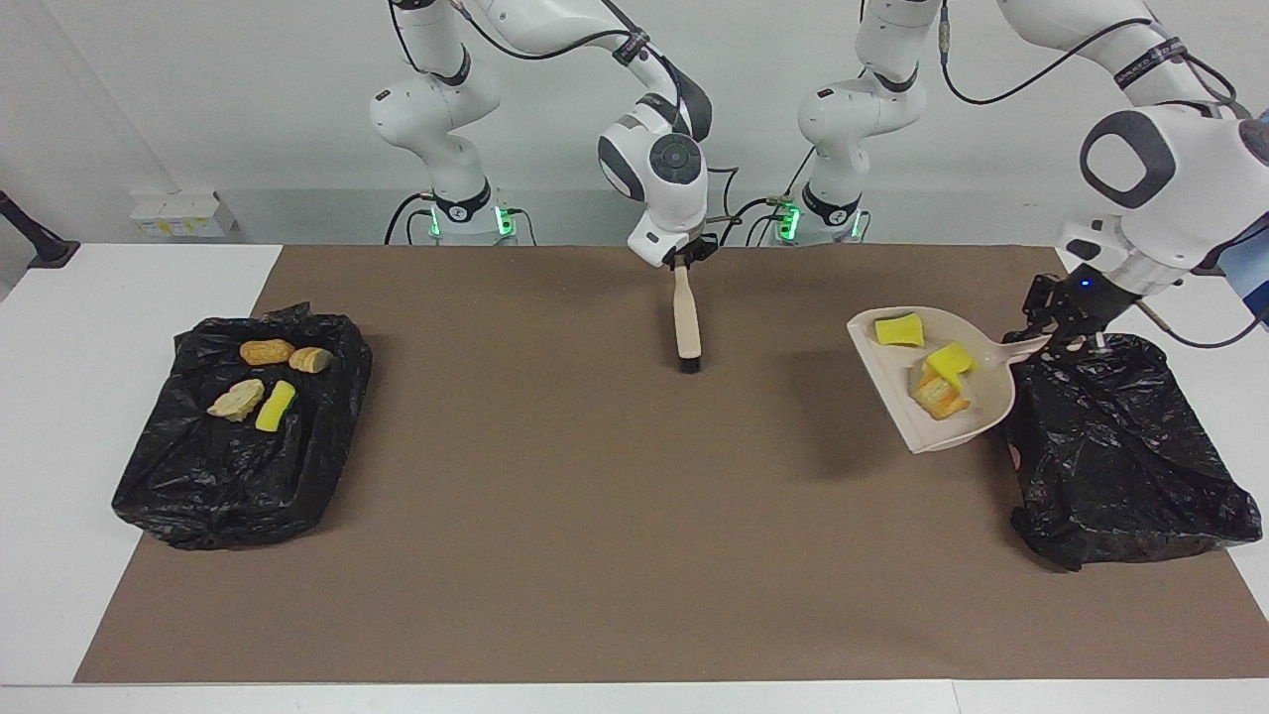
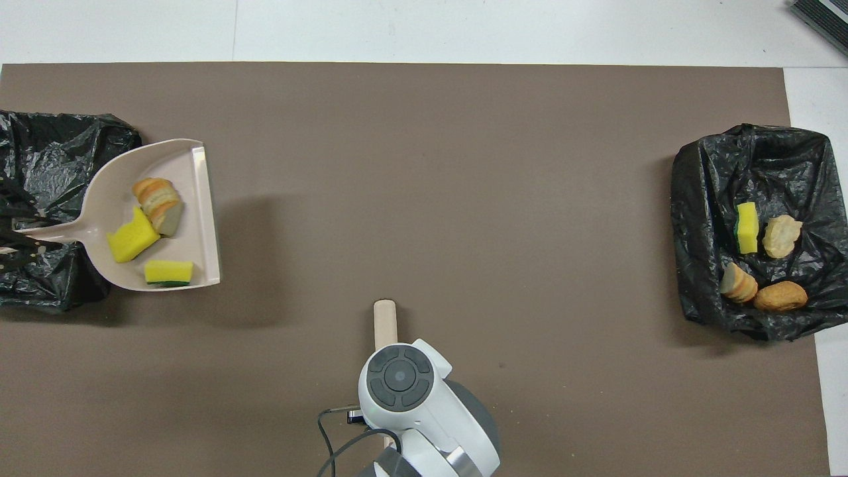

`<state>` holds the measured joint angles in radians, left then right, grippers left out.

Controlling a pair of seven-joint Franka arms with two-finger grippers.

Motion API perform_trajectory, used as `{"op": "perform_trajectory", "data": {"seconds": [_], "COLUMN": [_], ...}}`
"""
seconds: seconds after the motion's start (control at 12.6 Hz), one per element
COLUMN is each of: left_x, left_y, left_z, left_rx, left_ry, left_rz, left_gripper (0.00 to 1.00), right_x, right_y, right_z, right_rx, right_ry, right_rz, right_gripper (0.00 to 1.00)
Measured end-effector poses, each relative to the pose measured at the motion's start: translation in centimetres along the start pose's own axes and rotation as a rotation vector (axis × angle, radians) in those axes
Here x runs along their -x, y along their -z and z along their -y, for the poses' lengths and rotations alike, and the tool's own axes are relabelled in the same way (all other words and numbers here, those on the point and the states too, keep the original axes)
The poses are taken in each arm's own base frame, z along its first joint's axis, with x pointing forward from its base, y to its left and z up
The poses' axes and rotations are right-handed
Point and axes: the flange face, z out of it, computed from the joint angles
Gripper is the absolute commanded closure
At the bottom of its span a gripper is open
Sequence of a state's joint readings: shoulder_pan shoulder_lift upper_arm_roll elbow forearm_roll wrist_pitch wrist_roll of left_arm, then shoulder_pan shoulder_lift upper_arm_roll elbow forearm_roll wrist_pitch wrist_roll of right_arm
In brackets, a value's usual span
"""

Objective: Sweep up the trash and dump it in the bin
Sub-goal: 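Tip the dustpan into the bag with the left gripper while the right gripper withdraws, then lay the brush down on the table center with the right gripper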

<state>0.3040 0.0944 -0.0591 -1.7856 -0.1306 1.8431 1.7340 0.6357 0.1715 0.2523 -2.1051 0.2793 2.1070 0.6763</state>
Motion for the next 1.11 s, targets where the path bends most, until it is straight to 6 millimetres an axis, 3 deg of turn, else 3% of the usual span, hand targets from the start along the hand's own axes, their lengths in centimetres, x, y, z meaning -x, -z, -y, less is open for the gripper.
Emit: {"op": "perform_trajectory", "data": {"seconds": [0.16, 0.24, 0.32, 0.48, 0.63, 0.87, 1.11], "left_x": [4.8, 7.2, 9.3, 13.1, 15.0, 16.2, 16.1], "left_y": [1.9, 2.8, 3.6, 5.2, 6.7, 7.7, 8.4], "left_z": [1.0, 1.4, 1.7, 2.3, 3.7, 5.6, 6.6], "left_rx": [-0.014, -0.022, -0.031, -0.049, -0.06, -0.075, -0.087], "left_ry": [-0.017, -0.024, -0.02, -0.006, -0.051, -0.106, -0.157], "left_rz": [0.031, 0.063, 0.09, 0.162, 0.255, 0.375, 0.526], "left_gripper": [1.0, 1.0, 1.0, 1.0, 1.0, 1.0, 1.0], "right_x": [-0.6, -0.8, -1.0, -1.4, -1.6, -2.3, -3.9], "right_y": [0.0, 0.0, 0.0, 0.2, 1.0, 3.4, 7.3], "right_z": [-0.1, -0.2, -0.3, -0.6, -0.3, 0.0, -1.4], "right_rx": [0.013, 0.01, 0.01, 0.019, 0.015, 0.008, -0.003], "right_ry": [0.013, 0.01, 0.007, 0.01, 0.018, 0.013, -0.021], "right_rz": [-0.033, -0.039, -0.041, -0.053, -0.069, -0.068, -0.071], "right_gripper": [1.0, 0.26, 0.0, 0.0, 0.0, 0.0, 0.0]}}
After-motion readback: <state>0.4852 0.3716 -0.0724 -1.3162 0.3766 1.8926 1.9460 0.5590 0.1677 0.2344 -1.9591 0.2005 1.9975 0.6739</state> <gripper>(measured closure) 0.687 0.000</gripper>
